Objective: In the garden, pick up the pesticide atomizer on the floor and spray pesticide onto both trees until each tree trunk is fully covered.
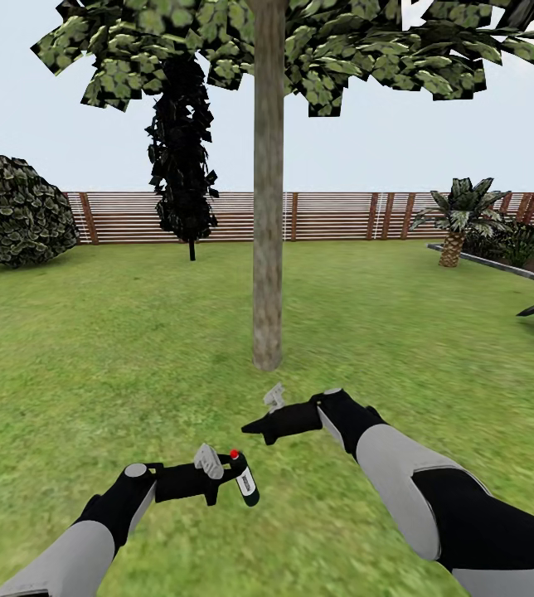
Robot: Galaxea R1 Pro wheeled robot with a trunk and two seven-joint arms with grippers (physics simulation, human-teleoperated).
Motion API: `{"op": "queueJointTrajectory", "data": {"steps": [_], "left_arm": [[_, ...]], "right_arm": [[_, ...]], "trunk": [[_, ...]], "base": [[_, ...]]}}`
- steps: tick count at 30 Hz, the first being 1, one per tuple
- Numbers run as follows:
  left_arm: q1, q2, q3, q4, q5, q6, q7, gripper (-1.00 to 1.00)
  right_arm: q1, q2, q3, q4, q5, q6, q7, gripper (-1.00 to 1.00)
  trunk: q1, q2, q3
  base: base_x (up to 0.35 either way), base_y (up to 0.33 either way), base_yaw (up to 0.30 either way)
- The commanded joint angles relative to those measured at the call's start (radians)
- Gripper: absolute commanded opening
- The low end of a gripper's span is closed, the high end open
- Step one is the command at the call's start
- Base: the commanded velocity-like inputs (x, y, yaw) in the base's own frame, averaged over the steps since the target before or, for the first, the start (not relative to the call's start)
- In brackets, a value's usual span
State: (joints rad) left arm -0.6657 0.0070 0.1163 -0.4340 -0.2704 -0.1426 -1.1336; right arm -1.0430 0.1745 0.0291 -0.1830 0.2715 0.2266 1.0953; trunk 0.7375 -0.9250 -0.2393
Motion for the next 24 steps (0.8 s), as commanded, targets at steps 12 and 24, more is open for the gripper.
{"op": "queueJointTrajectory", "data": {"steps": [12,24], "left_arm": [[0.0,-0.03,0.0,0.0,0.001,0.0,0.0,-1.0],[0.0,-0.046,-0.001,0.0,0.0,0.0,0.001,-1.0]], "right_arm": [[0.001,0.0,0.0,0.018,0.0,-0.001,0.0,-1.0],[0.001,0.0,-0.001,0.02,0.0,-0.001,-0.003,-1.0]], "trunk": [[0.0,0.0,0.0],[0.0,0.0,0.0]], "base": [[0.0,0.0,0.0],[0.0,0.0,0.0]]}}
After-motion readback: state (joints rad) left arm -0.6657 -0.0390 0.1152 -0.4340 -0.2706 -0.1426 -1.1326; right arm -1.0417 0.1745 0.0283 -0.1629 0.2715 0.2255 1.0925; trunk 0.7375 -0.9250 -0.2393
